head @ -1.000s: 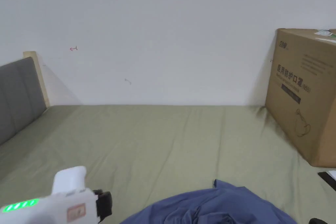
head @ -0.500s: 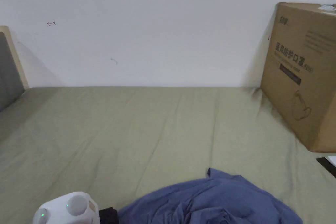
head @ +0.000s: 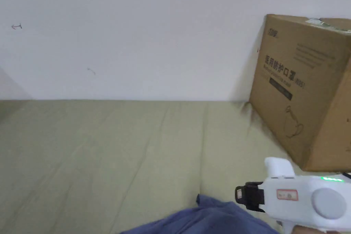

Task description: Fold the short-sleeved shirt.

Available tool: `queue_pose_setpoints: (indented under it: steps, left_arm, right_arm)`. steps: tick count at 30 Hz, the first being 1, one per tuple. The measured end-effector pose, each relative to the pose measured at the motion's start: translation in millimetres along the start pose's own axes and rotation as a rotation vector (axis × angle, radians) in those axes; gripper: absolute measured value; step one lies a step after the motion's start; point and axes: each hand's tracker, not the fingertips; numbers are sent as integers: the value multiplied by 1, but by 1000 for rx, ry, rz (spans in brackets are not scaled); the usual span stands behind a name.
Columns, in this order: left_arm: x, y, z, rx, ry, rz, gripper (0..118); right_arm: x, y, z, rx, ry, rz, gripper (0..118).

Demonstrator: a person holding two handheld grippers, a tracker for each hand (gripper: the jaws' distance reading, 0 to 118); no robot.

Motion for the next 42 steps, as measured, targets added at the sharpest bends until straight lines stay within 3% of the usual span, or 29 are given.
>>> queue_pose_setpoints:
  steps: [1, 2, 3, 4, 5, 6, 8, 10, 13, 17, 18, 19, 20, 26, 34, 42]
  left_arm:
    - [-3, -1, 4, 4, -9, 12, 1]
    - [-6, -1, 6, 3, -12, 23, 1]
    - [-9, -1, 7, 0, -14, 33, 1]
    - [-11, -1, 5, 2, -15, 46, 1]
    - [-15, -2, 6, 9, -9, 57, 1]
    - [-19, -3, 6, 16, 1, 59, 1]
    - [-24, -3, 4, 35, 46, 55, 1]
    - [-32, -4, 0, 30, 88, 33, 1]
    - [-41, -9, -10, -6, 116, 47, 1]
    - [-50, -18, -14, -35, 101, 93, 1]
    - [-50, -19, -14, -39, 105, 92, 1]
    - [-50, -19, -14, -41, 107, 91, 1]
    - [-47, -19, -12, -43, 107, 93, 1]
    - [-32, -2, 22, -2, 86, 84, 1]
    - [8, 53, 126, 165, -17, 7, 1]
    - [64, 167, 233, 364, -66, -128, 1]
  right_arm:
    - [9, 15, -23, -51, -14, -33, 34]
    - [17, 28, -44, -115, -33, -55, 34]
    - [23, 35, -61, -156, -70, -65, 42]
    - [30, 43, -82, -191, -121, -65, 66]
    - [36, 47, -101, -247, -182, -63, 113]
    - [42, 46, -112, -223, -209, -59, 115]
    - [51, 45, -144, -250, -298, -81, 104]
    - [60, 40, -170, -326, -356, -86, 104]
    - [62, 31, -176, -355, -346, -77, 98]
    - [48, 24, -176, -361, -385, 74, 81]
    - [47, 24, -172, -344, -385, 87, 65]
    - [48, 25, -171, -335, -383, 77, 40]
    - [49, 28, -163, -308, -391, 80, 1]
    - [53, 36, -60, -97, -168, -91, 1]
    - [20, 47, 141, 179, -49, -46, 1]
    - [-22, 83, 282, 388, -10, 5, 1]
